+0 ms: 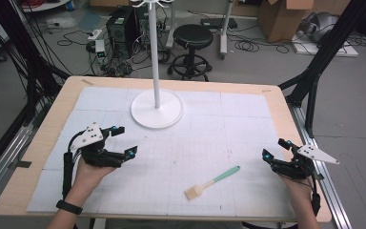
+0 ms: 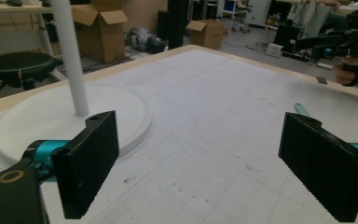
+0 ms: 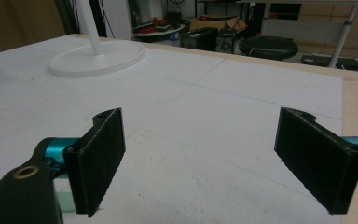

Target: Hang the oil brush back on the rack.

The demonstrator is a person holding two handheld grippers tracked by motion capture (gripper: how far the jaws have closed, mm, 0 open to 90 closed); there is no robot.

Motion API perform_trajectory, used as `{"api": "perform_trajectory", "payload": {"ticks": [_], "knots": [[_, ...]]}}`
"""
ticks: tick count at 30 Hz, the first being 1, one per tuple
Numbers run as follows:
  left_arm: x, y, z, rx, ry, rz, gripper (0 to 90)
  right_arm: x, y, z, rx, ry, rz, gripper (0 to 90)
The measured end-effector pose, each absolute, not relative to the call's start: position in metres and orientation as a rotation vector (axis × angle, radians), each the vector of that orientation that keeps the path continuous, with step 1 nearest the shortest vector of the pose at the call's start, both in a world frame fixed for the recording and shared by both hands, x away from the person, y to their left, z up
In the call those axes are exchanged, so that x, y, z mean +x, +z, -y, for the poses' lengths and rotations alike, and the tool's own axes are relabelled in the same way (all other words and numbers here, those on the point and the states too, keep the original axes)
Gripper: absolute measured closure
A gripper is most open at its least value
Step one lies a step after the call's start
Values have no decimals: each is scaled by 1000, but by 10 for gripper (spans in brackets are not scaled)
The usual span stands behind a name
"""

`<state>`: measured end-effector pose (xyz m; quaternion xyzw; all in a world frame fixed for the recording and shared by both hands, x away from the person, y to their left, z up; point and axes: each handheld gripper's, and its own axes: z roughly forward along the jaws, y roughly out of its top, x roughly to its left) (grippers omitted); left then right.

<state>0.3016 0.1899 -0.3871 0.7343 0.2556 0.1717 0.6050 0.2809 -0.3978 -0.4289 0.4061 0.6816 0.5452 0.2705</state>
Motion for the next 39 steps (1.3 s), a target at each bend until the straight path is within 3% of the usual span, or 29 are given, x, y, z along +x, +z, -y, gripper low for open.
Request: {"api": "perform_trajectory", "payload": {"ticks": [19, 33, 39], "knots": [[317, -367, -76, 1790, 221, -450, 132, 281, -430, 396, 1088, 1467, -1851, 155], [312, -389, -4, 1905, 108, -389, 137, 283, -430, 396, 1091, 1475, -1842, 155], [309, -403, 15, 1965, 89, -397, 193, 283, -429, 396, 1099, 1474, -1842, 155]]}}
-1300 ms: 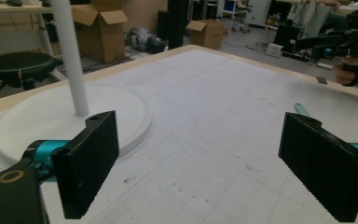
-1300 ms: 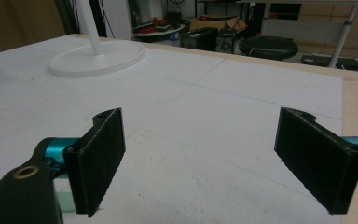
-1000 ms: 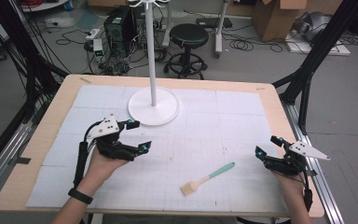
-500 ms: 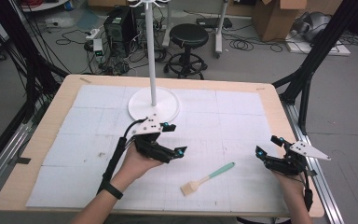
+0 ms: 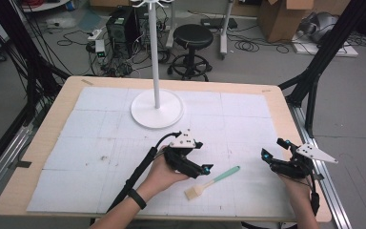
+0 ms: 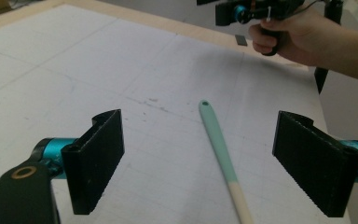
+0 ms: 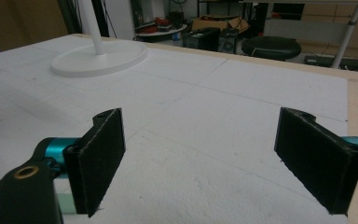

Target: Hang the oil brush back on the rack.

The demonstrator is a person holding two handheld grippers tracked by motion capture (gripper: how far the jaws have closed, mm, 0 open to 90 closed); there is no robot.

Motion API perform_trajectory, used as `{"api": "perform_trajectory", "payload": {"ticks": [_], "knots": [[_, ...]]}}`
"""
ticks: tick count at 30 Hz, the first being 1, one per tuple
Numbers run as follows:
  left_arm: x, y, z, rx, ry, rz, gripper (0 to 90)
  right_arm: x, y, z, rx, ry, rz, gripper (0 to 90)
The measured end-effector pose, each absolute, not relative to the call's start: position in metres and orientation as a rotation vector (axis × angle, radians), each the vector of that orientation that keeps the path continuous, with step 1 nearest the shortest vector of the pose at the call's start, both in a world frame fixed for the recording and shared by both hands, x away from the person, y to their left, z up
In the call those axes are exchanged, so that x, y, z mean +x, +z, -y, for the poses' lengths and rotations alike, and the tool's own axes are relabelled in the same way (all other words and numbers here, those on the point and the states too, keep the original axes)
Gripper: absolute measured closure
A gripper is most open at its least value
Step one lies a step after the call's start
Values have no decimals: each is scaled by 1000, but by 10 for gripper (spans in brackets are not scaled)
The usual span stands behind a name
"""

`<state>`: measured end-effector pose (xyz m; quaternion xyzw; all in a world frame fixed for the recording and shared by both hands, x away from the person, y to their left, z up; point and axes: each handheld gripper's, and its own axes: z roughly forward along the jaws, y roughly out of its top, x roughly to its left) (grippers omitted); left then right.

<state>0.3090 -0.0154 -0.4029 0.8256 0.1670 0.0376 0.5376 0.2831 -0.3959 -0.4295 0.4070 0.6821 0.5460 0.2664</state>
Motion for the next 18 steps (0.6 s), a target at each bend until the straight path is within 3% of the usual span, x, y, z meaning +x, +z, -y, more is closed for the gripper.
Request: {"api": "perform_trajectory", "payload": {"ticks": [18], "knots": [[287, -442, 57, 2251, 107, -385, 450, 283, -429, 396, 1087, 1477, -1842, 156]]}}
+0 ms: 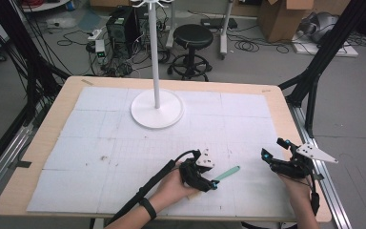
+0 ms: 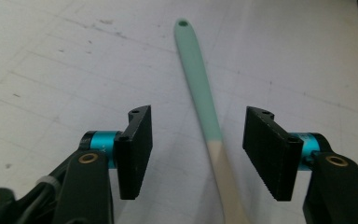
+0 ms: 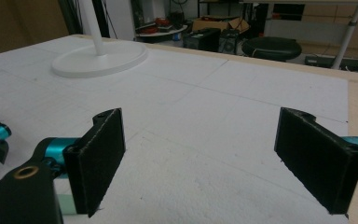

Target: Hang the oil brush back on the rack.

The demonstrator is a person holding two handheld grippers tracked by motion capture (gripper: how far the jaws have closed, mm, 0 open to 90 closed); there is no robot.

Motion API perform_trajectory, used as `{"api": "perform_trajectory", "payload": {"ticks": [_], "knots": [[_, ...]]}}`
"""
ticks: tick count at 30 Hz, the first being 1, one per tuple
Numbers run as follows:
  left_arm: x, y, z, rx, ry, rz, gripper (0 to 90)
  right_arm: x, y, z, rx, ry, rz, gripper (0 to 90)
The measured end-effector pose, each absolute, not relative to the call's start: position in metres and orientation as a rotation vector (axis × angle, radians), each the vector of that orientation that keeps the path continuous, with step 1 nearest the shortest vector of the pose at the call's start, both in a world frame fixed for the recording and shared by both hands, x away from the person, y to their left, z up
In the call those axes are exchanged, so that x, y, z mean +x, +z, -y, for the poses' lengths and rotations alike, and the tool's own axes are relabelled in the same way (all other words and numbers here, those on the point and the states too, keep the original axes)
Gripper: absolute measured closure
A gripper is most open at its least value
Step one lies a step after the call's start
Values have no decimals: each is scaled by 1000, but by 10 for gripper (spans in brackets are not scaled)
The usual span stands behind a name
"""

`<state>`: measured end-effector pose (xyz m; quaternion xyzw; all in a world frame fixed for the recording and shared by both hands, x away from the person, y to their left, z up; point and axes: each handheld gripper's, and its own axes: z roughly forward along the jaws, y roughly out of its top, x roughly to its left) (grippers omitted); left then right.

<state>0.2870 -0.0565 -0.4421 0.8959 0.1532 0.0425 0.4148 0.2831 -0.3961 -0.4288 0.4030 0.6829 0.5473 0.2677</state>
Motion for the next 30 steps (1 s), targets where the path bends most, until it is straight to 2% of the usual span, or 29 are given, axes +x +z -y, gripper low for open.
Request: {"api": "perform_trajectory", "payload": {"ticks": [7, 14, 26, 30], "knots": [[286, -443, 59, 2250, 99, -412, 550, 283, -429, 397, 1083, 1480, -1835, 155], [281, -443, 62, 2264, 152, -386, 585, 283, -429, 396, 1087, 1487, -1836, 155], [276, -441, 66, 2278, 147, -379, 783, 282, -429, 396, 1084, 1486, -1838, 155], [276, -441, 66, 2279, 148, -386, 800, 283, -429, 396, 1081, 1481, -1841, 155]]}}
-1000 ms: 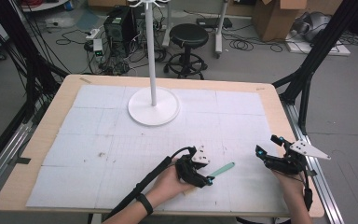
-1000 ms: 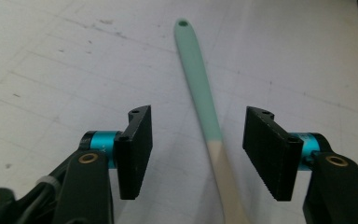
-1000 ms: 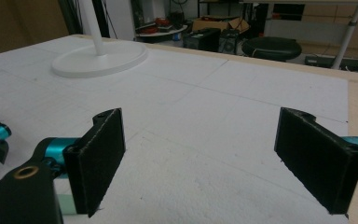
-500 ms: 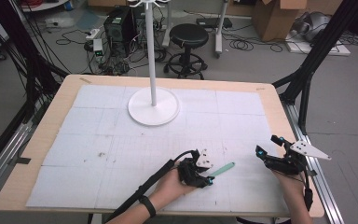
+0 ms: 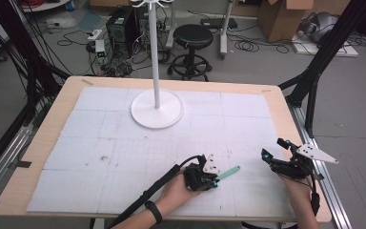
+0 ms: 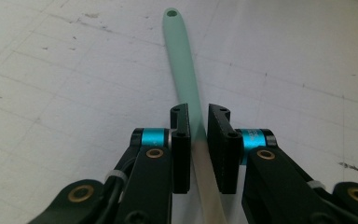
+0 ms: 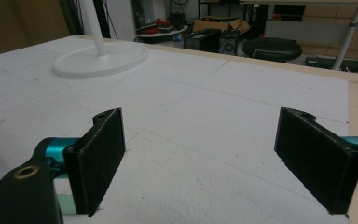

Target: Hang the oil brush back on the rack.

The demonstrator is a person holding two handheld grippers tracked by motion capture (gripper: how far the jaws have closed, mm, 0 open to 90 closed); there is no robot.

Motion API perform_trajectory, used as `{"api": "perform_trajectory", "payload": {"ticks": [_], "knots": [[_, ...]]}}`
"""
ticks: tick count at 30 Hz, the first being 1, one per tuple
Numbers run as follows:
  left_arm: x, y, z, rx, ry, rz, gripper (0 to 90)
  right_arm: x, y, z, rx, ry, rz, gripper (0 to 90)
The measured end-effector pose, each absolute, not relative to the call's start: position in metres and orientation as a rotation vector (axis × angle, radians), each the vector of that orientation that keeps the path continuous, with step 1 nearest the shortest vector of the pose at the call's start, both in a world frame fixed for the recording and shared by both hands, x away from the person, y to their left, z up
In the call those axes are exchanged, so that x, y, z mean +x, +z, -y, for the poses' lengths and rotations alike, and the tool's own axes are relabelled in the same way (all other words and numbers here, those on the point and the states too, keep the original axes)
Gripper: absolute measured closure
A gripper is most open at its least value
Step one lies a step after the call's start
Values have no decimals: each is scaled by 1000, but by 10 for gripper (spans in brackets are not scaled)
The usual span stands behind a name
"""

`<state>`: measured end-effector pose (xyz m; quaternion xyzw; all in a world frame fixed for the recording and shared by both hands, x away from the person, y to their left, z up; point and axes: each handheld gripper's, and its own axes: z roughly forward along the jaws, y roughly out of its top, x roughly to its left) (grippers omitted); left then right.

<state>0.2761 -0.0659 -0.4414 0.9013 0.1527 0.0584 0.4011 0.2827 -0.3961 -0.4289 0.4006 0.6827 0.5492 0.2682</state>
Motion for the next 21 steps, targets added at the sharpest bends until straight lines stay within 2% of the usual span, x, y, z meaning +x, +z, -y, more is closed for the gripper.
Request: {"api": "perform_trajectory", "payload": {"ticks": [16, 21], "knots": [[279, -440, 63, 2273, 164, -408, 819, 282, -428, 396, 1074, 1489, -1835, 155], [284, -434, 56, 2223, 152, -431, 820, 282, -428, 396, 1075, 1490, -1834, 156]]}}
